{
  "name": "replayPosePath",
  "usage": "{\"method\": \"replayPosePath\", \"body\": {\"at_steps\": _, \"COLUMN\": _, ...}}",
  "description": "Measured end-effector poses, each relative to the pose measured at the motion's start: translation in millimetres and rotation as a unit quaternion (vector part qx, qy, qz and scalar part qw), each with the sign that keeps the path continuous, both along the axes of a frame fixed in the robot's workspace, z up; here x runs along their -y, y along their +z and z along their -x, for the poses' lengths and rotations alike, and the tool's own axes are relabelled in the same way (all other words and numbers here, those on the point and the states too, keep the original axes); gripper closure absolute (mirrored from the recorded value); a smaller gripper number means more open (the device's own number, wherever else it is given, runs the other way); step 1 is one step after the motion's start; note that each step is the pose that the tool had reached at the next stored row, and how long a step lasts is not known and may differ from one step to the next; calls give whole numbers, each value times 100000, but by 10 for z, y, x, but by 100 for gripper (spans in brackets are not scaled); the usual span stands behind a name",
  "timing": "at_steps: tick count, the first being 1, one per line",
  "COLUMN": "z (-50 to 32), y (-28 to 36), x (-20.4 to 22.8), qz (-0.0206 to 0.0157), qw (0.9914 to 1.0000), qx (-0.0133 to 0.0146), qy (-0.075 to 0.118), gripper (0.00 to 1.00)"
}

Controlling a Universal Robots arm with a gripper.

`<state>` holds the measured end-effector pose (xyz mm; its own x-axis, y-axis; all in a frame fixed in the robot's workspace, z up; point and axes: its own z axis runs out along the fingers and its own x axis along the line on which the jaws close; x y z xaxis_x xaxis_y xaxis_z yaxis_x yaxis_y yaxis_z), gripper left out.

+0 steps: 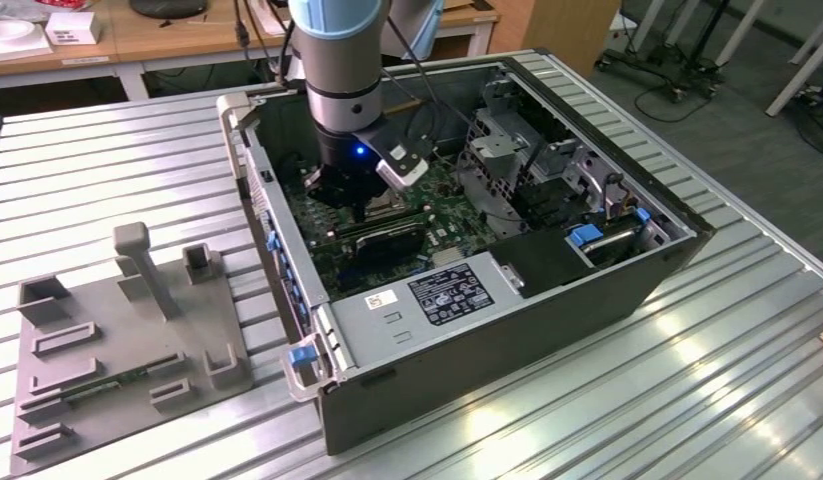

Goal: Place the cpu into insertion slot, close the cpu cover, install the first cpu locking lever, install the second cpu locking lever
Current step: 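Install the second cpu locking lever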

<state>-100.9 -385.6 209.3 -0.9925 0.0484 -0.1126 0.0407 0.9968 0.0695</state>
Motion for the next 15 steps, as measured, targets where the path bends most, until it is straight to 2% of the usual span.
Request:
{"method": "replayPosePath", "body": {"at_steps": 4, "z": 0, "y": -5, "x": -5, "qz": -142, "qw": 100000, "qx": 101, "qy": 1, "gripper": 90}}
{"method": "replayPosePath", "body": {"at_steps": 15, "z": 0, "y": -13, "x": -21, "qz": -161, "qw": 100000, "qx": 164, "qy": 0, "gripper": 90}}
